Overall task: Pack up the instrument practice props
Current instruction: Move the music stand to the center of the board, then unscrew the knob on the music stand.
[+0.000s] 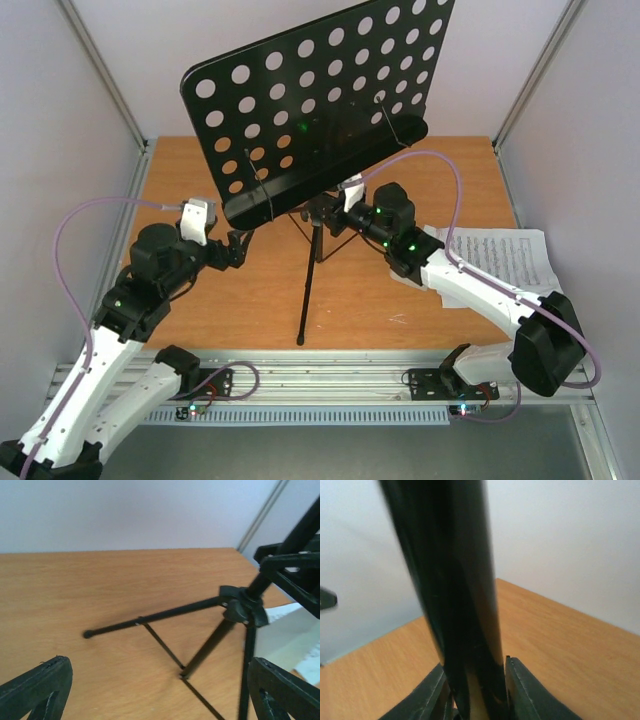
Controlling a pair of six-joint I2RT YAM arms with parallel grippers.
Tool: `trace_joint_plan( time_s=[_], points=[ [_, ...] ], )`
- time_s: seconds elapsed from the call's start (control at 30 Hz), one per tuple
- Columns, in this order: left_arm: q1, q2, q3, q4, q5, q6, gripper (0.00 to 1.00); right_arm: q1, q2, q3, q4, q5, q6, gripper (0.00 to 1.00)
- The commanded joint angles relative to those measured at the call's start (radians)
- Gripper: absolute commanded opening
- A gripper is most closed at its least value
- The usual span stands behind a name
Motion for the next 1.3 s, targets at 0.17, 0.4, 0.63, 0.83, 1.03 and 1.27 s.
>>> trace_joint_plan(
  time_s=[0.17, 0.4, 0.63, 0.83, 1.03, 1.27],
  points=[
    [0.007, 0.010, -0.131, 0.187, 0.198, -0.312, 0.96, 0.020, -0.088, -0.059, -0.020, -0.014, 0.101, 0.62],
    [0.006, 0.147, -0.126, 0.325, 0.421, -0.321, 0.86, 0.019, -0.208, -0.161, -0.040, 0.075, 0.101, 0.83],
    [0.004, 0.335, -0.032, 0.408, 0.561, -0.301, 0.80, 0.019, -0.453, -0.155, -0.375, 0.171, 0.164, 0.89],
    [0.004, 0.486, 0.015, 0.570, 0.610, -0.370, 0.73, 0.019, -0.612, -0.118, -0.699, 0.220, 0.180, 0.91],
    [0.004, 0.573, 0.036, 0.666, 0.632, -0.427, 0.61, 0.018, -0.720, -0.136, -0.808, 0.215, 0.211, 0.91],
    [0.004, 0.622, 0.057, 0.652, 0.653, -0.400, 0.48, 0.020, -0.760, -0.155, -0.824, 0.203, 0.237, 0.91]
  ],
)
